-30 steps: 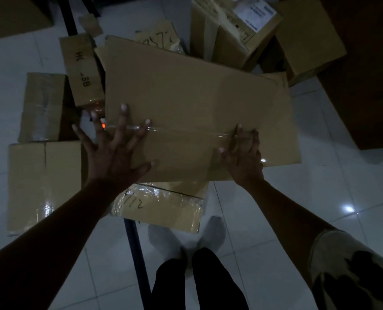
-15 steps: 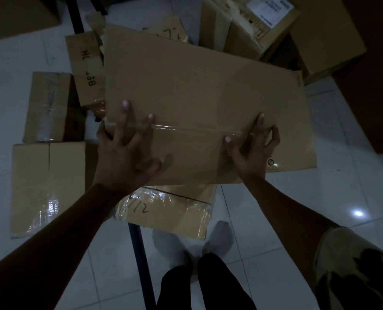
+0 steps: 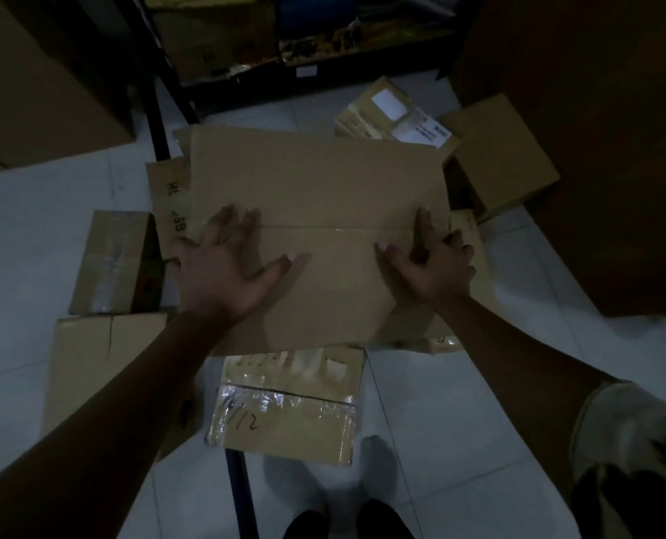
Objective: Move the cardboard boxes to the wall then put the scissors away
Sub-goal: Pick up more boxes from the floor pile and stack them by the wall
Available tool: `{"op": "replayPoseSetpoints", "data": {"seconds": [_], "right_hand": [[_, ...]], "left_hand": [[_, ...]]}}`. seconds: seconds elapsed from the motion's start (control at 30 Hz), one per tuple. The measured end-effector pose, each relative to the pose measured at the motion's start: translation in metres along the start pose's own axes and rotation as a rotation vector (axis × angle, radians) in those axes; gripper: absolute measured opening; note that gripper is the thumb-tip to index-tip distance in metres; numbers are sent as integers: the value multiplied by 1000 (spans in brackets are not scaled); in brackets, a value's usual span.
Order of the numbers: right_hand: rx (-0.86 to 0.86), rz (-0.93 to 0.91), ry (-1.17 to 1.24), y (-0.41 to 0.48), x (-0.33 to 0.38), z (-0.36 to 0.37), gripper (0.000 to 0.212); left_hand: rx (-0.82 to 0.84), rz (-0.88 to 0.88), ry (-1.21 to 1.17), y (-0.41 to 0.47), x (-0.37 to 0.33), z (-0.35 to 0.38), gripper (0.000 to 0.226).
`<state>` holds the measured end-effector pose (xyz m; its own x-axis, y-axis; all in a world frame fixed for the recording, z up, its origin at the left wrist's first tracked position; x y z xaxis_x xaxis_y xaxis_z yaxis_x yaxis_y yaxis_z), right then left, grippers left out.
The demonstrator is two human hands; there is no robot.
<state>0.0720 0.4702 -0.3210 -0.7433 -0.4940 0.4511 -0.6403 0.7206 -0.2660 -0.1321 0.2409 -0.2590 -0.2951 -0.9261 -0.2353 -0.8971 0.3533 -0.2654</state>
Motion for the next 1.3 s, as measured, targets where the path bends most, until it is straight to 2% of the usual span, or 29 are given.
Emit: {"op": "replayPoseSetpoints", "data": {"seconds": [0.3,0.53,0.63,0.8,1.07,1.3], "right_hand": [[261,54,-177,-21,27,-29,99],[372,-15,-238,-54,54,-39,100],[383,-45,-238,-67,71,-52,100],[345,-103,-259,-93,113,-93,101],[234,-342,-282,-119,210,-184,102],[154,-571,-334,-157,311,-238,104]], "left_hand": [[228,-114,29,-47,24,-13,101],[261,-221,16,-84,52,-31,101],[236,-243,19,-99,57,-49,97],[187,-315,29,-130,64,-99,102],[-18,-399,-107,-187,67,-223,98],[-193,-524,-204,-237,106,-310,100]]}}
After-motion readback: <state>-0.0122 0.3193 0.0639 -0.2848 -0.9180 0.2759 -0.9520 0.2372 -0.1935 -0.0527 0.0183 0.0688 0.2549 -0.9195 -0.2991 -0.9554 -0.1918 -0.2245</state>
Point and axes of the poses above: each hand's wrist, its own y-axis towards the middle knuckle, its own z-axis out of the palm, x = y × z, the point moved 6 cm from there along y, towards the middle knuckle, and after that the axes turned 14 degrees about -z, right-handed, at the moved point
